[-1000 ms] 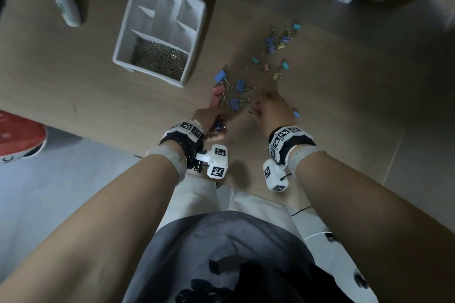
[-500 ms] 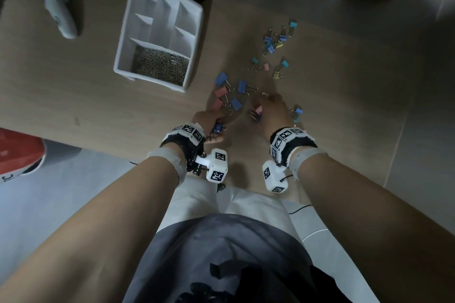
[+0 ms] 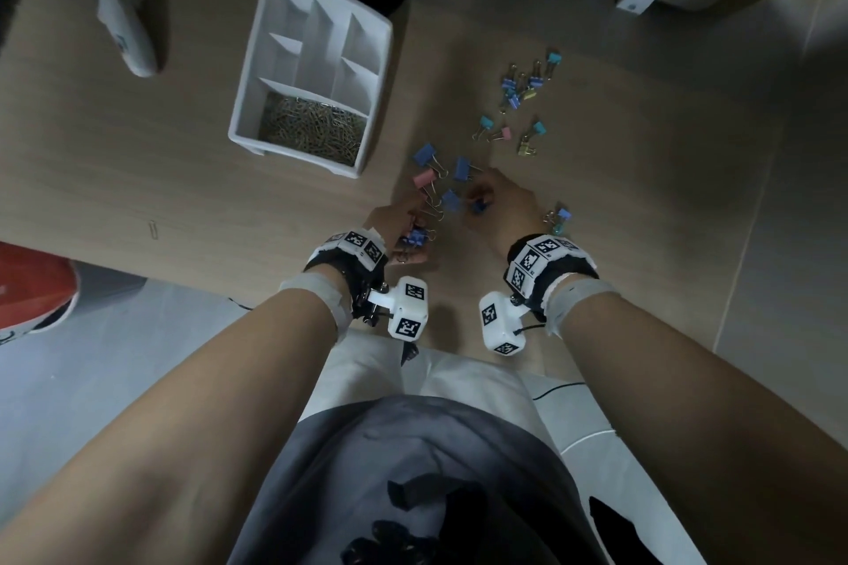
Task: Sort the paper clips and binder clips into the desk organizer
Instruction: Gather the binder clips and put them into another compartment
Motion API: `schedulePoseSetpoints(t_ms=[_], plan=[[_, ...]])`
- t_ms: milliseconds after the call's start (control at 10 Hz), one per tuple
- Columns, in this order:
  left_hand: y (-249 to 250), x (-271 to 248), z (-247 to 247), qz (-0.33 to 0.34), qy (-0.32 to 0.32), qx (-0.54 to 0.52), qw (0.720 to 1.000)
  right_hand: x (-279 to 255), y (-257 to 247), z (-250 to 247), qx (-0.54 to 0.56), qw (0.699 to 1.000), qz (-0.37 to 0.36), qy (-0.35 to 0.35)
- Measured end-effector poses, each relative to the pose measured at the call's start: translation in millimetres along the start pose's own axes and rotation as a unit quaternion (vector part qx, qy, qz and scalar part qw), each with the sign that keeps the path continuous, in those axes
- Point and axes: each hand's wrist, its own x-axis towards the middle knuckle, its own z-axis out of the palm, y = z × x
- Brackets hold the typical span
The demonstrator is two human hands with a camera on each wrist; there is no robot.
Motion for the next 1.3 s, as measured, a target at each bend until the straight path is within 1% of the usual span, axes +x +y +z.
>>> schedulePoseSetpoints(t_ms=[100, 200, 300, 400, 500, 600, 700, 800, 900, 1000, 1100, 1200, 1300], plan=[[1, -2, 3, 0.038, -0.035, -0.039, 0.998, -1, -23, 9, 0.038, 0.993, -0.050, -0.097], [0, 3, 0, 0.036, -0.019, -0.108, 0.993, 0, -31, 9, 0.059, 0.994, -0.047, -0.080], [0, 5, -5, 0.024, -0.006, -0.102, 0.995, 4, -21, -1, 0.010, 0.998, -0.031, 0.048], [-2, 7, -13, 0.025, -0.002, -0.080, 0.996, 16, -9, -4, -0.118, 0.992, -0.044, 0.008], [-4, 6, -27, 0.025, 0.012, -0.065, 0.997, 27, -14, 6, -0.199, 0.974, -0.045, -0.104], [-6, 2, -39, 0.025, 0.012, -0.048, 0.998, 29, -22, 24, -0.239, 0.966, -0.056, -0.082], [-8, 2, -47, 0.017, 0.025, -0.053, 0.998, 26, -22, 38, -0.193, 0.979, -0.062, -0.020], [-12, 8, -51, 0.014, 0.041, -0.077, 0.996, 23, -18, 42, -0.159, 0.985, -0.064, -0.025], [-8, 3, -45, 0.009, 0.058, -0.094, 0.994, 23, -18, 44, -0.125, 0.991, -0.049, -0.025], [-6, 1, -40, 0.011, 0.058, -0.106, 0.993, 21, -20, 40, -0.115, 0.992, -0.027, -0.052], [2, -14, -32, 0.015, 0.029, -0.110, 0.993, 18, -24, 36, -0.054, 0.996, -0.046, -0.053], [7, -12, -28, 0.010, 0.029, -0.136, 0.990, 12, -45, 30, 0.034, 0.994, -0.098, -0.026], [12, -10, -30, 0.023, 0.005, -0.162, 0.987, 8, -69, 29, 0.085, 0.979, -0.148, -0.107]])
